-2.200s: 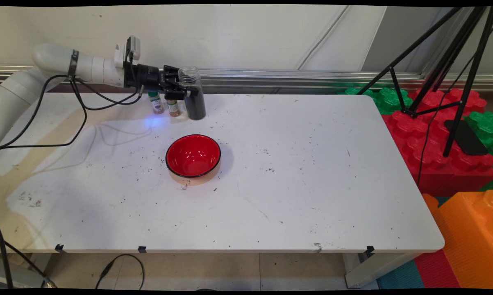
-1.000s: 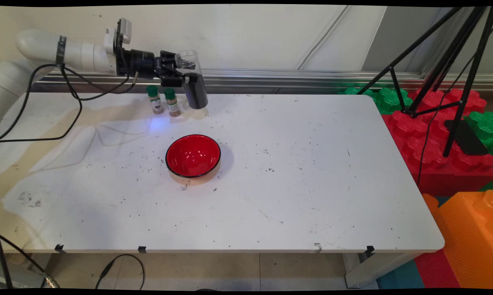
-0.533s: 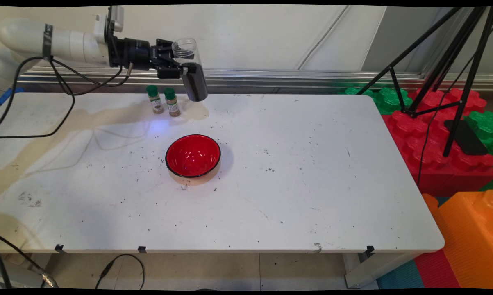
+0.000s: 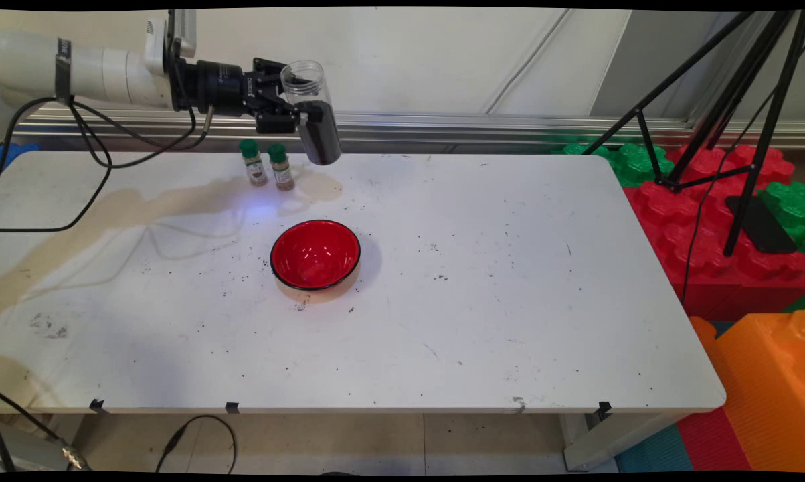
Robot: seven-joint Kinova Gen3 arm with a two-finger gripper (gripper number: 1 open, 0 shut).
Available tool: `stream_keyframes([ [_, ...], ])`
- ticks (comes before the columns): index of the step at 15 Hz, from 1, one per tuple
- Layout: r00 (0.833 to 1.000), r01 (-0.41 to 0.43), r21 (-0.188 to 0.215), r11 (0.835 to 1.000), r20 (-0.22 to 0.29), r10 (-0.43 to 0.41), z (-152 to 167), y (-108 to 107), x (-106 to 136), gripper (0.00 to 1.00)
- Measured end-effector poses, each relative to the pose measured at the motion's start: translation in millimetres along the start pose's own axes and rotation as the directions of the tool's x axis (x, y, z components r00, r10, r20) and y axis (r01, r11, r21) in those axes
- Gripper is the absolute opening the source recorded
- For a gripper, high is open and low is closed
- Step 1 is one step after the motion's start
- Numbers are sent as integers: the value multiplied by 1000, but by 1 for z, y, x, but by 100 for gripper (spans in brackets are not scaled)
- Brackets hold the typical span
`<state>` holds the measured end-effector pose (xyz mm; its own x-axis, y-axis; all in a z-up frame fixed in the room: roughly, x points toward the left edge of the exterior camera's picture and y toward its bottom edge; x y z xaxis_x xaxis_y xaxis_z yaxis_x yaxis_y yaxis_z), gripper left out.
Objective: Pour the black seasoning powder in the red bowl
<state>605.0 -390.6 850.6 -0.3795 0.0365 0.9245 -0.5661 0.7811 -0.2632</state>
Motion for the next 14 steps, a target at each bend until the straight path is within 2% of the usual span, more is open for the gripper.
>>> stream_keyframes([
  [4, 997, -76, 17, 997, 18, 75, 3, 15, 6, 0],
  [8, 986, -161, 35, 986, 39, 160, 9, 26, 11, 0],
  [14, 949, -310, 35, 950, 65, 307, 19, 39, 15, 0],
])
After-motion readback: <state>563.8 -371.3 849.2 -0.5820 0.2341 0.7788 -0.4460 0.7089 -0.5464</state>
